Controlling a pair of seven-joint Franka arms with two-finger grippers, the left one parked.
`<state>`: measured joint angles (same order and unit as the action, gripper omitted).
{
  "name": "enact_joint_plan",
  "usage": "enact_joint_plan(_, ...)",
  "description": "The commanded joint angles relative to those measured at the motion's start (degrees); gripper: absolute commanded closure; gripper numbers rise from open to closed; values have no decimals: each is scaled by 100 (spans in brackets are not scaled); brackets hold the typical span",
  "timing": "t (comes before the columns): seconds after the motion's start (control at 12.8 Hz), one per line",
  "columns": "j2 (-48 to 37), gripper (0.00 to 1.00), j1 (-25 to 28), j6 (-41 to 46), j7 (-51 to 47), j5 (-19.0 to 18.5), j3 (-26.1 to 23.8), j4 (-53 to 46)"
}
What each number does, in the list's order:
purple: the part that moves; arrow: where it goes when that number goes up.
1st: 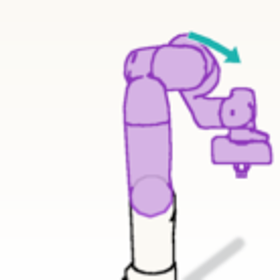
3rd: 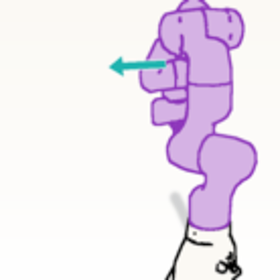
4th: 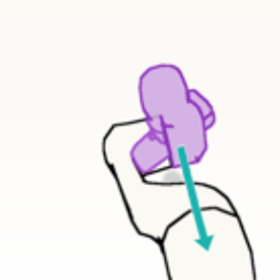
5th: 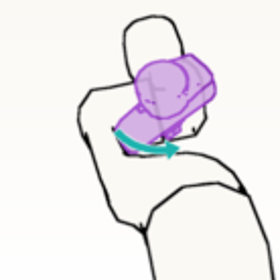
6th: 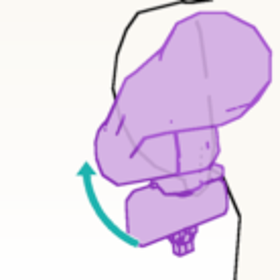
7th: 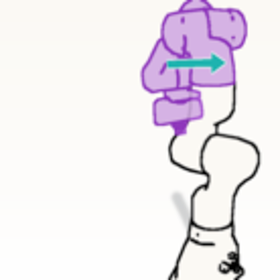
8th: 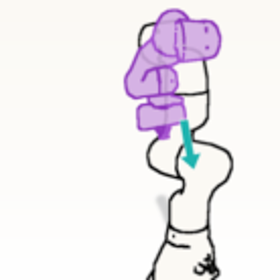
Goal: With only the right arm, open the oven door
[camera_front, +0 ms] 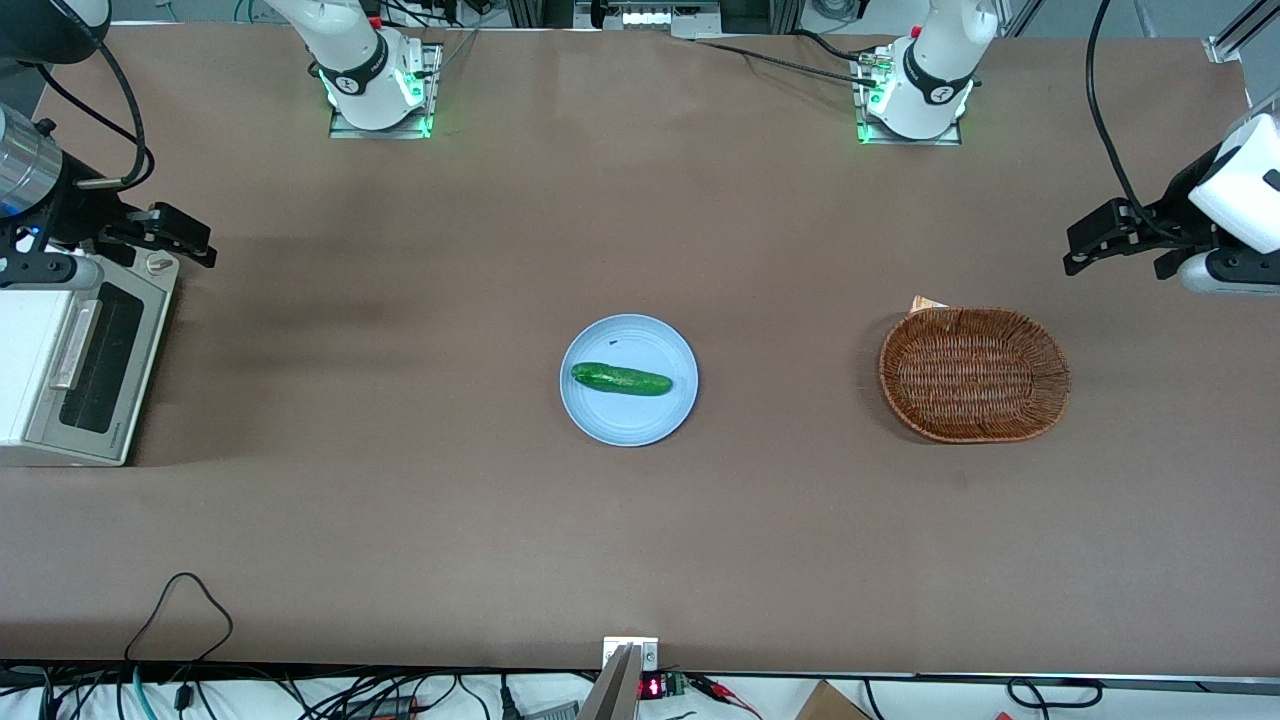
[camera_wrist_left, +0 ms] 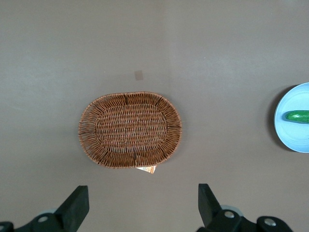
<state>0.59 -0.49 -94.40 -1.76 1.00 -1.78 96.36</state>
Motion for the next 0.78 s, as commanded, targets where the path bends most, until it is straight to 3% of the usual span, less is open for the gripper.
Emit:
enact_joint_plan(0.0, 38, 1, -21, 97, 62, -74, -42, -118)
enact_joint_plan(0.7, 38, 1, -47, 124, 70, 5, -42, -118)
